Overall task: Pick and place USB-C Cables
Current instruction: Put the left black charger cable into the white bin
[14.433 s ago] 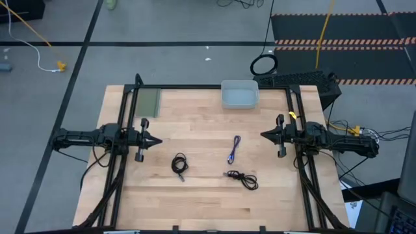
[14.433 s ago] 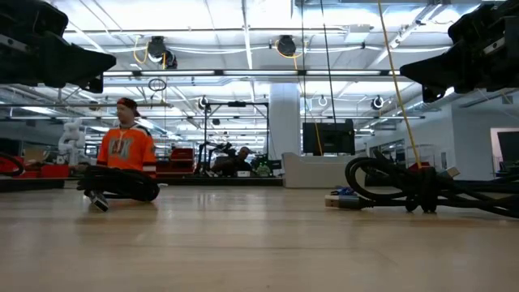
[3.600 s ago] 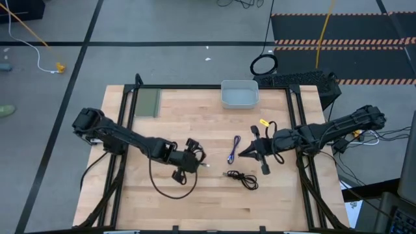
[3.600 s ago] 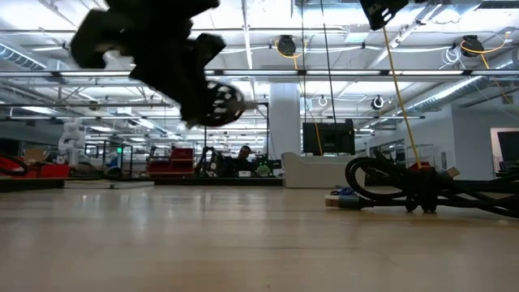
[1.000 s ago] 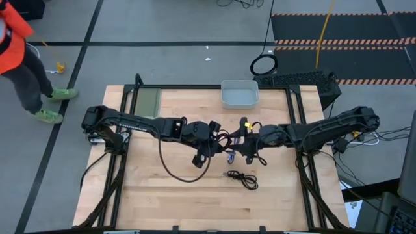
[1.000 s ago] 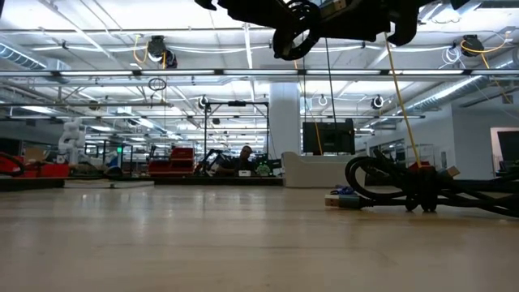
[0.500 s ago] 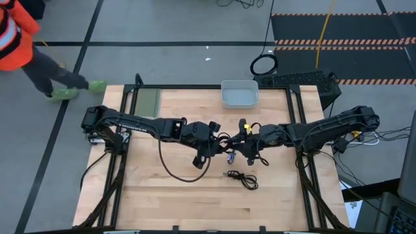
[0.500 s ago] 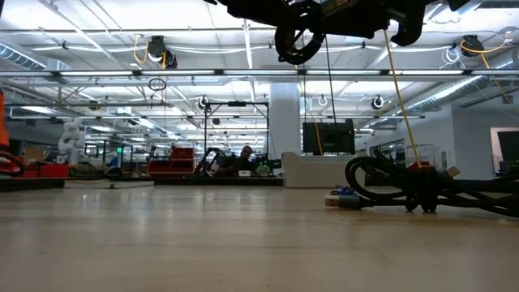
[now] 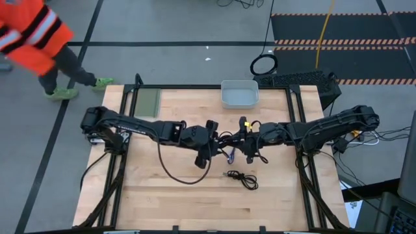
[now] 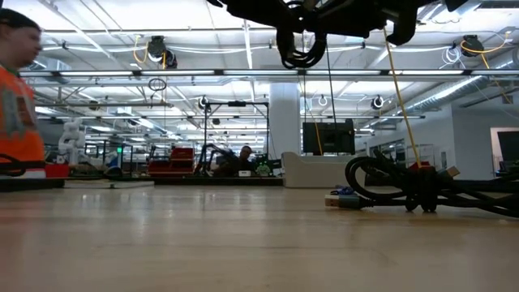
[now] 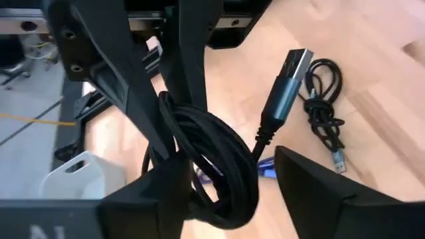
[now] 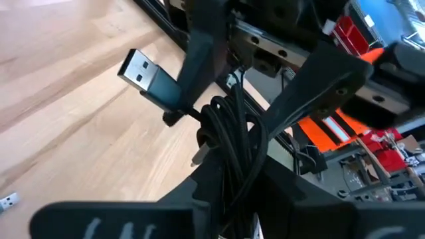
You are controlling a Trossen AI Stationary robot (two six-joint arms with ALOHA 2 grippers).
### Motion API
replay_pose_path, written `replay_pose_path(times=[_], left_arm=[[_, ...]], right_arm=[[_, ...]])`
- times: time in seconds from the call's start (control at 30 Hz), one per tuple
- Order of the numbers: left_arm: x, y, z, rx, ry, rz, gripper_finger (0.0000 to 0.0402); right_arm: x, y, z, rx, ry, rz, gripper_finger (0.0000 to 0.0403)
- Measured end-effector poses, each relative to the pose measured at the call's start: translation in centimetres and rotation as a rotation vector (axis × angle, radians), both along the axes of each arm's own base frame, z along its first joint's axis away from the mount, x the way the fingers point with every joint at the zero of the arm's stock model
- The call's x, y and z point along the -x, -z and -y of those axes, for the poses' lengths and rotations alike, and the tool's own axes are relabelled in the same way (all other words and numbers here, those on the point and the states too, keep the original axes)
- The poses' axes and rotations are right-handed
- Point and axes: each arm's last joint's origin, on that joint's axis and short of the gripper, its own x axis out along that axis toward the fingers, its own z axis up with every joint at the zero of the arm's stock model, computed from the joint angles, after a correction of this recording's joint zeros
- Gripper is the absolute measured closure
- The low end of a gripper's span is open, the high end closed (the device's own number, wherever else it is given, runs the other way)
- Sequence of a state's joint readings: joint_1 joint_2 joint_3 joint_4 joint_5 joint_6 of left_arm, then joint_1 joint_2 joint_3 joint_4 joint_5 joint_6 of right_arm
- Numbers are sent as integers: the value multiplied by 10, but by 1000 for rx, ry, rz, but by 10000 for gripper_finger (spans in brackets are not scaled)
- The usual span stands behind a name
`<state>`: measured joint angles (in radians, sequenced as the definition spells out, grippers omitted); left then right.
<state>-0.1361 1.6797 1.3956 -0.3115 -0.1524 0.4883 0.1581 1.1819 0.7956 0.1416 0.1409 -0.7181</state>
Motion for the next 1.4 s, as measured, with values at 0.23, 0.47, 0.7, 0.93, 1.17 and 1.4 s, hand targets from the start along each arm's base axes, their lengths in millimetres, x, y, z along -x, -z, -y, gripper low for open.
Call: replay_pose_path(times=[0.23,0.47,0.7,0.93,1.17,1.4], left_arm=[[24,-22,7,-23,-152,12,159],[50,-28,0,61,-305,-85,158],[62,-16,-2,85,-382,-240,158],[77,3,-8,112,-447,-297,166],[107,10,-39,190,-502,-106,227],[139,3,-51,220,-436,122,270]], right_arm=[[1,4,2,-2,49,-42,344],[2,5,4,7,111,-42,344],[1,4,15,21,218,-36,344],[0,4,37,15,301,-30,344],[-2,-2,57,-107,366,49,344],[-6,-37,76,-347,467,169,344]])
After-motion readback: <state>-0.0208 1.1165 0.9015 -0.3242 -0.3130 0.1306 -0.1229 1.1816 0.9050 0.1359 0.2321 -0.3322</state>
